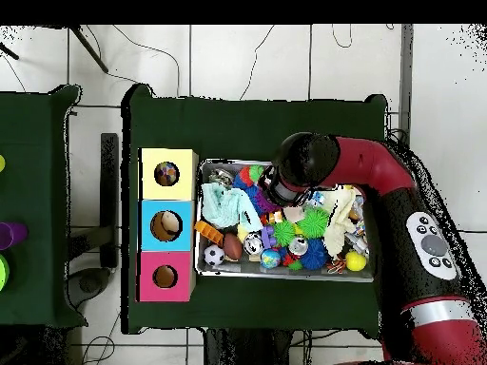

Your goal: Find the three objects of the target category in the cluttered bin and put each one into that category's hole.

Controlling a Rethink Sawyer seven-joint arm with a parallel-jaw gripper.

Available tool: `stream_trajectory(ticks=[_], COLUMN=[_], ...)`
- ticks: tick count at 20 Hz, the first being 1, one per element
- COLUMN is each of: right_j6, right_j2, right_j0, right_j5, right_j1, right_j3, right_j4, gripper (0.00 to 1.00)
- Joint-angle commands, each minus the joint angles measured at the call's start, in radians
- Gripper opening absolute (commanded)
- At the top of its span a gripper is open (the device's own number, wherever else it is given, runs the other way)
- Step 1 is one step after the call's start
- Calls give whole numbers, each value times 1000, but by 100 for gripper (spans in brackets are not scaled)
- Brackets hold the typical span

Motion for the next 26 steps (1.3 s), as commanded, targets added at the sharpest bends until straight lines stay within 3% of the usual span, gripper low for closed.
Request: stream_trajectory(ticks=[1, 26], right_j6=[20, 27], right_j2=[-33, -62], right_j0=[6, 46], right_j5=[-70, -64], right_j1=[-62, 50], right_j3=[143, -3], right_j4=[33, 39], gripper=[0, 0])
